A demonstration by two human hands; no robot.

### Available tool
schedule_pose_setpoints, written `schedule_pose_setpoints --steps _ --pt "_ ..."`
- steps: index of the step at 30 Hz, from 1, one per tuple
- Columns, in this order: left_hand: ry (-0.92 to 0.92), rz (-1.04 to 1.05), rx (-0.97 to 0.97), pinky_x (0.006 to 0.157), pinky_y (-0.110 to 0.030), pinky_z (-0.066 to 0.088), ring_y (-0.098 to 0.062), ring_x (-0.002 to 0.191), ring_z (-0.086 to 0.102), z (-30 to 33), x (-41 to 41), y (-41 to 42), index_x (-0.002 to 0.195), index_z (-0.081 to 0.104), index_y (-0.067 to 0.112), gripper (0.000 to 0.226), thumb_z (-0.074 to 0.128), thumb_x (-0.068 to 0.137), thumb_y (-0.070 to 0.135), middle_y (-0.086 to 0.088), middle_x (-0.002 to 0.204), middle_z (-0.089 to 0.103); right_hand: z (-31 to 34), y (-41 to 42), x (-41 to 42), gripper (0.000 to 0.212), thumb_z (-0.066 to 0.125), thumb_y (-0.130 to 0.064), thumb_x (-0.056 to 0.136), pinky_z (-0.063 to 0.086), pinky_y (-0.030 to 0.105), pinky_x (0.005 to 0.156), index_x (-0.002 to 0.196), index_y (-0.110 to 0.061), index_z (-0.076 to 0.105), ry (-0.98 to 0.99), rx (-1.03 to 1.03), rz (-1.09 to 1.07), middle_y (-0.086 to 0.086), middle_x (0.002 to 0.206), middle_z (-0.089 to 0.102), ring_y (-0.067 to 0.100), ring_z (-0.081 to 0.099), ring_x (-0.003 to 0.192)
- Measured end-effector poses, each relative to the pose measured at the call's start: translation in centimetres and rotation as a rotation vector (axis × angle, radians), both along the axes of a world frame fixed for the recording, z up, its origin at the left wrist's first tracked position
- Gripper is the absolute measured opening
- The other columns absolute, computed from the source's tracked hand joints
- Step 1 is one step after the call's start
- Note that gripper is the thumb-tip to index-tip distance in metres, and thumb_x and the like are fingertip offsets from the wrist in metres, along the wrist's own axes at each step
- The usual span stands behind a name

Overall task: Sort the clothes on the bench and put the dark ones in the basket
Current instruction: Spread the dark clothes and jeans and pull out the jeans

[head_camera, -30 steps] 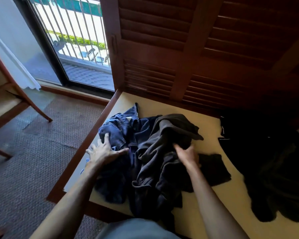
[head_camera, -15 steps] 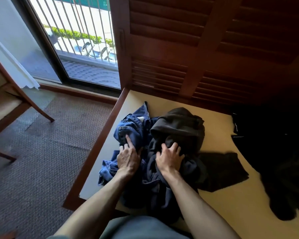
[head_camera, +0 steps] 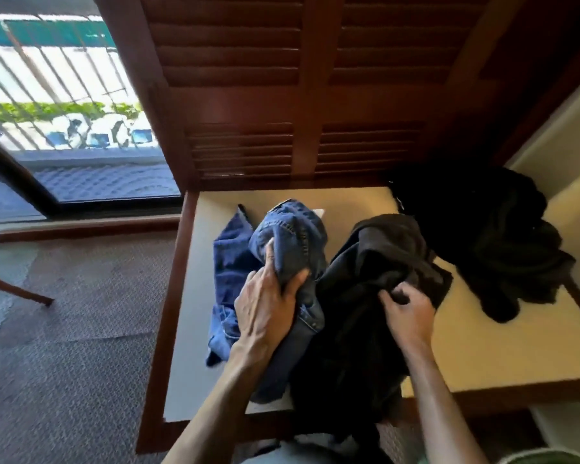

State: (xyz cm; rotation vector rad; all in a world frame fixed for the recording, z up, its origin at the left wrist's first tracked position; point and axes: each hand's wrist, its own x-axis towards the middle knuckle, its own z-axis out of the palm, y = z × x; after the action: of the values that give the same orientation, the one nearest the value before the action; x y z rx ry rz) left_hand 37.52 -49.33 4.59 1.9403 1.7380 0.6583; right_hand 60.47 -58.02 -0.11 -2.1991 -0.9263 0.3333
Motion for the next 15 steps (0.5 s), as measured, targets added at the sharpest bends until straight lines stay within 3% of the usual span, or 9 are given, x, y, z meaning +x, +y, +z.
schedule_pose_setpoints --steps 3,5,9,11,15 --pt "-0.043 -0.161 -0.009 0.075 -0.039 0.046 -0.03 0.102 0.064 1.9 3.1 -1.5 0.157 0.021 0.039 0.081 0.048 0.089 0.073 -0.008 0.11 0.07 2.3 -4.4 2.6 0.032 0.071 -0.02 0.088 0.038 0.037 0.063 0.063 -0.015 0.051 0.065 0.011 -0.088 0.004 0.066 0.054 0.026 0.055 0.069" --pt "-0.147 -0.238 -0.077 0.075 -0.036 0.047 -0.029 0.104 0.066 2.8 5.0 -2.8 0.152 0.034 0.04 0.074 0.055 0.088 0.07 -0.003 0.113 0.073 3.9 -8.3 3.7 0.032 0.071 -0.02 0.089 0.039 0.036 0.062 0.066 -0.01 0.051 0.101 0.038 -0.168 0.01 0.065 0.052 0.022 0.053 0.064" --pt "-0.366 -0.403 -0.208 0.075 -0.035 0.054 -0.014 0.093 0.069 4.1 8.4 -6.7 0.121 0.061 0.035 0.049 0.065 0.083 0.066 0.01 0.096 0.075 8.0 -16.5 5.5 0.03 0.071 -0.013 0.087 0.032 0.022 0.06 0.071 0.001 0.049 0.065 0.124 -0.291 0.019 0.071 0.048 0.024 0.047 0.068" --pt "-0.409 -0.511 -0.227 0.068 -0.029 0.051 -0.004 0.083 0.068 5.0 10.1 -9.6 0.104 0.064 0.033 0.036 0.068 0.083 0.063 0.015 0.084 0.072 9.6 -20.9 6.4 0.031 0.071 -0.011 0.086 0.029 0.024 0.058 0.071 0.002 0.048 0.055 0.161 -0.37 0.021 0.07 0.047 0.029 0.046 0.067" --pt "-0.456 -0.717 -0.232 0.073 -0.025 0.052 0.002 0.088 0.067 7.6 13.9 -16.1 0.109 0.065 0.031 0.037 0.069 0.084 0.058 0.019 0.089 0.072 12.2 -30.2 7.6 0.031 0.07 -0.009 0.086 0.031 0.031 0.06 0.07 0.003 0.047 0.088 0.227 -0.486 0.024 0.07 0.047 0.028 0.045 0.06"
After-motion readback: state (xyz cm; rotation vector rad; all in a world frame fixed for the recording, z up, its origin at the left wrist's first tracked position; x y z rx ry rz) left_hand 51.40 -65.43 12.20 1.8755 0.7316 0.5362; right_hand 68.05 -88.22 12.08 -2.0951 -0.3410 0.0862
